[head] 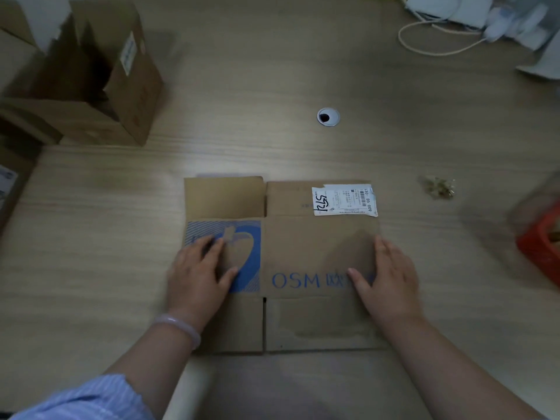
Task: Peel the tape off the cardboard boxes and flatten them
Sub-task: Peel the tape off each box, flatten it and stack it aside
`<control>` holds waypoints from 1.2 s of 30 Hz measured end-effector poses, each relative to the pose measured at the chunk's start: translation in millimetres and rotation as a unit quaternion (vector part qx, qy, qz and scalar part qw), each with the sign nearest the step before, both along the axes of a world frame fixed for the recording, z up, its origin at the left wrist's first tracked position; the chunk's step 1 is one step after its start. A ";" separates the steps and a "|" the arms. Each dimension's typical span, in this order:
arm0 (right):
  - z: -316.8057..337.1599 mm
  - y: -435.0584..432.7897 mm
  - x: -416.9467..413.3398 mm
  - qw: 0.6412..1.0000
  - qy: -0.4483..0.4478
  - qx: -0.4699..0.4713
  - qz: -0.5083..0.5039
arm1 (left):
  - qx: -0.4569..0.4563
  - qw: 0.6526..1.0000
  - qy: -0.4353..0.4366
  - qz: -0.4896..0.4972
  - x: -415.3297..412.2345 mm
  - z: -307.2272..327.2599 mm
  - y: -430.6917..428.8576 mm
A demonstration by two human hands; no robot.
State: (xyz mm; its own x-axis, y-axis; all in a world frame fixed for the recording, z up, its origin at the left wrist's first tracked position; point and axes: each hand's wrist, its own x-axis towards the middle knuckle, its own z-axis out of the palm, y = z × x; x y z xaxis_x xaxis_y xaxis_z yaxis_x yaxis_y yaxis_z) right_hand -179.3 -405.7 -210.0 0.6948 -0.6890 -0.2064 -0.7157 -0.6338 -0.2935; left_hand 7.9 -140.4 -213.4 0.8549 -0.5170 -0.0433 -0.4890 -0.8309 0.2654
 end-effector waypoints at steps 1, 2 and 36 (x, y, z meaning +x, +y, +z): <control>1.1 -1.2 -6.6 0.999 -0.014 0.008 -0.035 | 0.007 0.998 0.016 0.058 -1.8 5.0 9.3; 3.0 -1.5 -10.9 0.997 -0.035 0.028 -0.067 | 0.015 0.993 0.042 0.109 -4.3 8.9 17.7; 163.9 141.0 -345.5 0.794 -0.284 0.020 -0.538 | -0.163 0.932 0.239 -0.217 -190.5 149.1 -69.1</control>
